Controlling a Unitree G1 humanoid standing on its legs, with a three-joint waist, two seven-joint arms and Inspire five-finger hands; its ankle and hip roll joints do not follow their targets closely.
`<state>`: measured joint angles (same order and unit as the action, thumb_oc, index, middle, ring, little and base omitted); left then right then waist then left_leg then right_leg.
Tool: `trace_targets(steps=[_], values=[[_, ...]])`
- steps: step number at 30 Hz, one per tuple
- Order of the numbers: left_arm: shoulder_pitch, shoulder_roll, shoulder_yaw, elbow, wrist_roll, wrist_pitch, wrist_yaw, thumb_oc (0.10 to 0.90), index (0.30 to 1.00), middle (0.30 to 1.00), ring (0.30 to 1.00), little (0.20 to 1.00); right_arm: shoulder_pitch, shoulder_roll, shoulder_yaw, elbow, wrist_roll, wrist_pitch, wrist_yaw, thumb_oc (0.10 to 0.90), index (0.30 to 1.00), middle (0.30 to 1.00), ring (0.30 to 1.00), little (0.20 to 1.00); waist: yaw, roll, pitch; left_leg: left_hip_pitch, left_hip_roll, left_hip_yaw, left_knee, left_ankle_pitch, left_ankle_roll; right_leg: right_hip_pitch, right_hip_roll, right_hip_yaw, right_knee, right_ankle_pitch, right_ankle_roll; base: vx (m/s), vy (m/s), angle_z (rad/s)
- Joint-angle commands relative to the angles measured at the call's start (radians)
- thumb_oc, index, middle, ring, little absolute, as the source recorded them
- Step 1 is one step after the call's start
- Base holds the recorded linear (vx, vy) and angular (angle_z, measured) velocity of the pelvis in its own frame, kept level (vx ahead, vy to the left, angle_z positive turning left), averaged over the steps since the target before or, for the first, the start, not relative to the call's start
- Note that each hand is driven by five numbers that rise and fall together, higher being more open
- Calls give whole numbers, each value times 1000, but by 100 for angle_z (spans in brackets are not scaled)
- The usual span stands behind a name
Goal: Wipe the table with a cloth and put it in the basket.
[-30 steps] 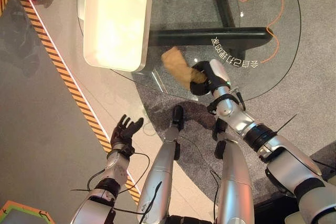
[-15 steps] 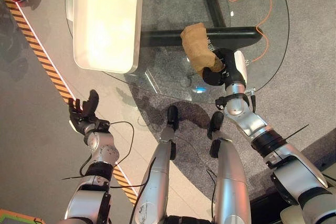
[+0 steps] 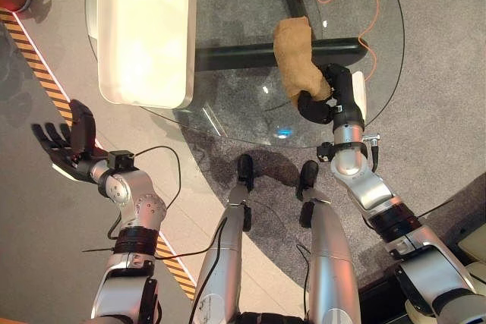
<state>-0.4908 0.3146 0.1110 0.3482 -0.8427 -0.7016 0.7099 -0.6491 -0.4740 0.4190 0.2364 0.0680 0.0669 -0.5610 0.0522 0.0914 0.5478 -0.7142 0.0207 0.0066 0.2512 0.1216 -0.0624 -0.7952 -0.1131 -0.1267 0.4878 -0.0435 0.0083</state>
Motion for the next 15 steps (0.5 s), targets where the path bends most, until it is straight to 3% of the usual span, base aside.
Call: trace_targets(steps=[1,5,11,15], values=[[0,67,34,-143,139,-65,-106,800,900,900,900,900,-63,37,-55,-232,-83,-171,-2,100,300,300,300,200,-5,-7,-28,30,-63,39,41,-94,35,53,52,-12,-27,-63,5,-1,-9,-4],[-27,64,-29,-294,144,23,-232,800,900,900,900,900,-58,41,-86,-272,-105,-206,14,100,300,300,300,200,-10,-9,-28,34,-64,43,33,-91,38,61,58,-11,-32,-58,11,0,0,0],[-69,43,-94,-379,54,123,-427,800,900,900,900,900,-69,56,-113,-317,-158,-236,28,100,300,300,300,200,-25,-12,-28,41,-65,49,28,-93,39,74,60,-8,-47,-48,20,-2,0,-2],[-86,37,-123,-396,-3,153,-501,800,900,900,900,900,-70,51,-120,-346,-161,-250,38,100,300,300,300,200,-36,-14,-28,47,-64,55,23,-92,40,82,62,-3,-58,-44,22,-1,11,-5]])
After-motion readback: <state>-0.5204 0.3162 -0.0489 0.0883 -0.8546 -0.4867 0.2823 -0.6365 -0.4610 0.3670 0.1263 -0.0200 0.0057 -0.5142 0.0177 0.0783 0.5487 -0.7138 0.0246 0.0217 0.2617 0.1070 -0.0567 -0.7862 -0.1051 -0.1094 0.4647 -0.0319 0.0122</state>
